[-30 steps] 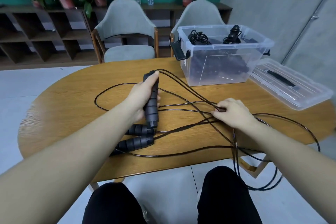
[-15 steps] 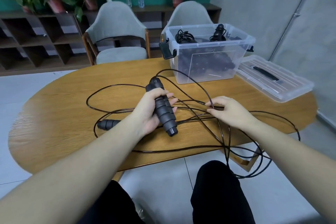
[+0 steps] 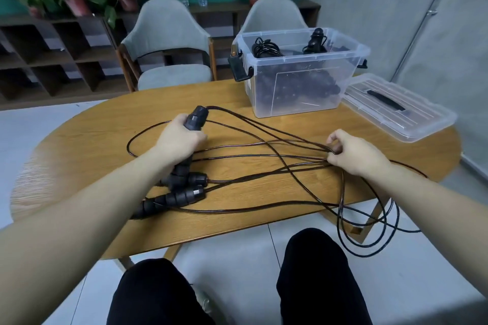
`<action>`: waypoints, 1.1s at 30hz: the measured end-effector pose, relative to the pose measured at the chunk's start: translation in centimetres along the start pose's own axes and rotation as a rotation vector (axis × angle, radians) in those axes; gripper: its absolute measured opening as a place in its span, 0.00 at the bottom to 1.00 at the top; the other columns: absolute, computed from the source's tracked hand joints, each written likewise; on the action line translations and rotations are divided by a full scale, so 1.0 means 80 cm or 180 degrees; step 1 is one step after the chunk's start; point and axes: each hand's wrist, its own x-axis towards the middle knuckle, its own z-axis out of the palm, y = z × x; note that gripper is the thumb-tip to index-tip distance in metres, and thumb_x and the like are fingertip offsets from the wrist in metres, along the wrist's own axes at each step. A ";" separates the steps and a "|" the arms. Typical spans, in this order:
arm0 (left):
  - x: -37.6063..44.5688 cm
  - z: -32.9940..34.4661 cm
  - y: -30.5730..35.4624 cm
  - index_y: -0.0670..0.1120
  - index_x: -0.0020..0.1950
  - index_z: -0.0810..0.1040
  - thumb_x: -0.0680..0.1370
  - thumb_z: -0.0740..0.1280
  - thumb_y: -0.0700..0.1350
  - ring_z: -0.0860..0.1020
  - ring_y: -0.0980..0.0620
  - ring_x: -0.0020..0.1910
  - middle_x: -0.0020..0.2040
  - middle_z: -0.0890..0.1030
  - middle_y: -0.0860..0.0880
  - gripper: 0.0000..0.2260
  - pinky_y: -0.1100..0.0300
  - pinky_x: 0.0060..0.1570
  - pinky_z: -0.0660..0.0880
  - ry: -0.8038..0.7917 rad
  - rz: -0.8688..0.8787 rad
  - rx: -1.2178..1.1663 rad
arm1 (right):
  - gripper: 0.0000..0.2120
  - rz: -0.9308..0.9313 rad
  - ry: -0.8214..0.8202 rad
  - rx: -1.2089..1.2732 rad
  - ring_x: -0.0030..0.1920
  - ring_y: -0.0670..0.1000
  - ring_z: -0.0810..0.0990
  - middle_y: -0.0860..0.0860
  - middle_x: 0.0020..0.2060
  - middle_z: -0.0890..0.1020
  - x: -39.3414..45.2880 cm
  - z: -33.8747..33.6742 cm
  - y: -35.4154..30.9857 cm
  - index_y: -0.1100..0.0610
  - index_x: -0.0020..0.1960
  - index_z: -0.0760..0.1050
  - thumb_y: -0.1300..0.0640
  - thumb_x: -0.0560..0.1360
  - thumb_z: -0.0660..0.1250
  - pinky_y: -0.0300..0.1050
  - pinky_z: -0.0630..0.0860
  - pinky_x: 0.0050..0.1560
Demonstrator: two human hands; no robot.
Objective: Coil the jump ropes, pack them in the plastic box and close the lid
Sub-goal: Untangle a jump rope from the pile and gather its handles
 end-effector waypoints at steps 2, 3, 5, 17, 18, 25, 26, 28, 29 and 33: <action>0.010 -0.015 -0.011 0.50 0.58 0.71 0.75 0.70 0.43 0.73 0.50 0.40 0.42 0.75 0.51 0.14 0.56 0.38 0.67 0.0135 0.0060 0.0416 | 0.10 0.0013 0.0014 -0.0246 0.51 0.53 0.79 0.46 0.53 0.80 0.002 -0.005 0.001 0.45 0.56 0.74 0.48 0.76 0.68 0.50 0.77 0.53; 0.013 -0.020 -0.016 0.50 0.58 0.71 0.75 0.70 0.44 0.73 0.49 0.40 0.42 0.75 0.51 0.14 0.55 0.39 0.66 0.0232 0.0056 0.0510 | 0.09 -0.0026 0.0055 -0.0402 0.53 0.54 0.78 0.47 0.52 0.79 0.003 -0.008 0.002 0.45 0.56 0.77 0.47 0.76 0.68 0.51 0.77 0.55; 0.017 -0.025 -0.024 0.49 0.59 0.69 0.75 0.70 0.46 0.75 0.47 0.42 0.45 0.77 0.49 0.15 0.54 0.41 0.68 0.0340 0.0078 0.0768 | 0.10 -0.0085 0.0132 -0.0237 0.57 0.56 0.76 0.49 0.54 0.79 0.009 -0.012 0.003 0.47 0.56 0.81 0.47 0.77 0.67 0.53 0.75 0.59; 0.002 0.010 -0.001 0.47 0.54 0.75 0.74 0.71 0.42 0.78 0.47 0.42 0.43 0.80 0.46 0.11 0.55 0.44 0.73 -0.0407 -0.0296 -0.0958 | 0.08 -0.0027 -0.0135 0.1594 0.50 0.43 0.79 0.43 0.42 0.87 0.006 -0.035 -0.010 0.46 0.54 0.81 0.46 0.81 0.64 0.41 0.67 0.51; 0.002 0.011 0.002 0.47 0.53 0.75 0.74 0.71 0.41 0.78 0.47 0.42 0.44 0.79 0.45 0.10 0.55 0.44 0.73 -0.0430 -0.0452 -0.1316 | 0.07 -0.0014 -0.0061 0.1548 0.48 0.46 0.79 0.44 0.41 0.86 0.007 -0.034 -0.009 0.48 0.53 0.81 0.48 0.81 0.65 0.39 0.67 0.48; 0.022 0.004 -0.007 0.45 0.56 0.75 0.74 0.70 0.40 0.75 0.49 0.38 0.43 0.76 0.46 0.12 0.60 0.38 0.71 0.0085 -0.0939 -0.1588 | 0.06 0.0023 0.0287 0.0770 0.41 0.52 0.76 0.51 0.42 0.81 0.020 -0.024 0.010 0.51 0.55 0.78 0.52 0.79 0.68 0.44 0.68 0.39; 0.025 0.003 -0.010 0.45 0.56 0.75 0.74 0.69 0.40 0.74 0.49 0.37 0.42 0.76 0.46 0.12 0.60 0.37 0.71 0.0108 -0.0986 -0.1529 | 0.08 0.0014 0.0253 0.0650 0.38 0.50 0.75 0.50 0.40 0.79 0.022 -0.024 0.013 0.51 0.55 0.77 0.51 0.78 0.69 0.43 0.68 0.37; 0.028 0.000 -0.014 0.44 0.56 0.75 0.74 0.70 0.40 0.74 0.49 0.37 0.42 0.76 0.45 0.11 0.60 0.38 0.71 0.0101 -0.1009 -0.1437 | 0.11 0.0047 0.0206 0.0514 0.37 0.48 0.74 0.50 0.40 0.79 0.025 -0.025 0.020 0.50 0.54 0.77 0.46 0.76 0.71 0.43 0.68 0.36; 0.029 -0.002 -0.016 0.45 0.56 0.75 0.74 0.70 0.40 0.75 0.49 0.39 0.43 0.77 0.45 0.12 0.59 0.38 0.71 0.0078 -0.1008 -0.1369 | 0.12 0.0062 0.0201 0.0529 0.36 0.47 0.74 0.50 0.41 0.80 0.025 -0.026 0.020 0.51 0.52 0.78 0.44 0.75 0.71 0.42 0.68 0.36; 0.041 -0.015 -0.026 0.49 0.63 0.72 0.73 0.74 0.47 0.78 0.46 0.47 0.50 0.79 0.46 0.21 0.55 0.44 0.73 -0.0240 -0.0514 -0.0223 | 0.12 0.0198 -0.0034 0.1226 0.32 0.50 0.80 0.51 0.39 0.84 0.029 -0.030 0.015 0.52 0.48 0.82 0.44 0.75 0.72 0.42 0.74 0.37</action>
